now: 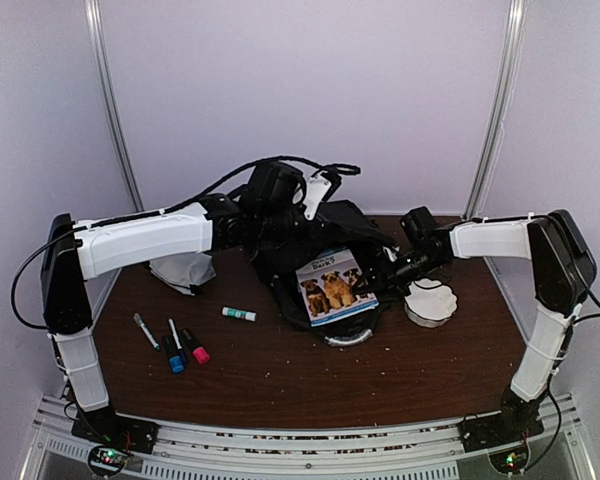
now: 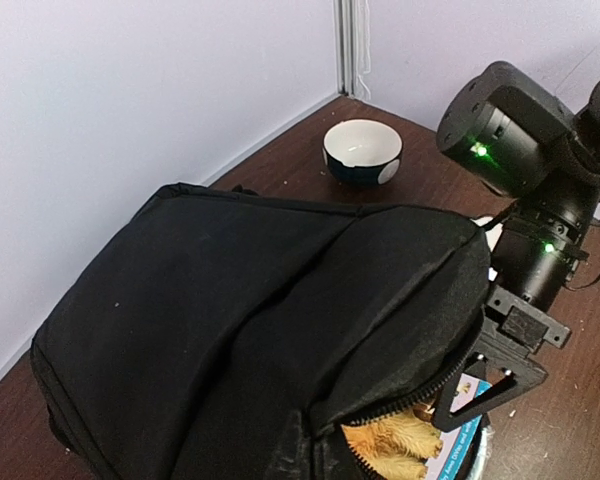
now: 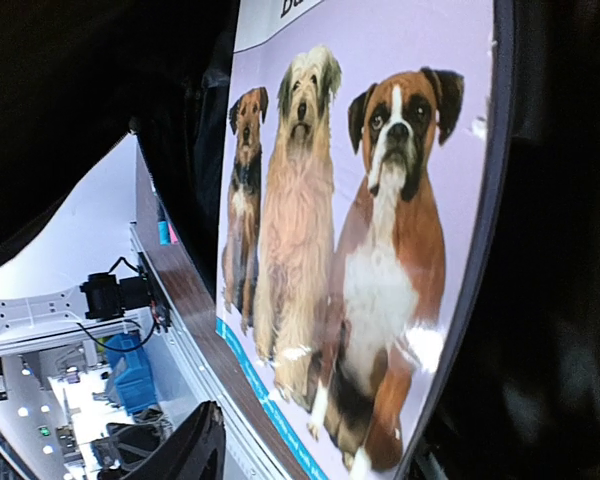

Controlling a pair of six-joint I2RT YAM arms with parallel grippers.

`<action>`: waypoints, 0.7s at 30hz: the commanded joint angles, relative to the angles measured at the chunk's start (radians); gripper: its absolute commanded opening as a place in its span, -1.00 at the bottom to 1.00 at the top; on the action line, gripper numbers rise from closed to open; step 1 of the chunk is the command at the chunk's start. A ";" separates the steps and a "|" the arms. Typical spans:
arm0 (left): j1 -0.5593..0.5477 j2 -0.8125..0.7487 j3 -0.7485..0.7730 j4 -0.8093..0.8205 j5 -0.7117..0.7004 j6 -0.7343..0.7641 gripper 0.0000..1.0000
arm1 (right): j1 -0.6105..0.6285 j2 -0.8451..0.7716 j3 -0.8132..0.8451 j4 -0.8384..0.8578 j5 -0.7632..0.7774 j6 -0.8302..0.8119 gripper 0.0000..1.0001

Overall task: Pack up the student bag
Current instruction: Place the book in the largest pocket of the bag.

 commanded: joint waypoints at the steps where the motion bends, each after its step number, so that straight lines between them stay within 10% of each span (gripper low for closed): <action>1: -0.009 -0.093 0.008 0.175 -0.022 0.015 -1.00 | -0.008 -0.087 -0.002 -0.121 0.103 -0.126 0.21; 21: -0.009 -0.100 -0.023 0.206 -0.027 0.018 -1.00 | -0.002 -0.399 -0.091 -0.395 0.338 -0.690 0.22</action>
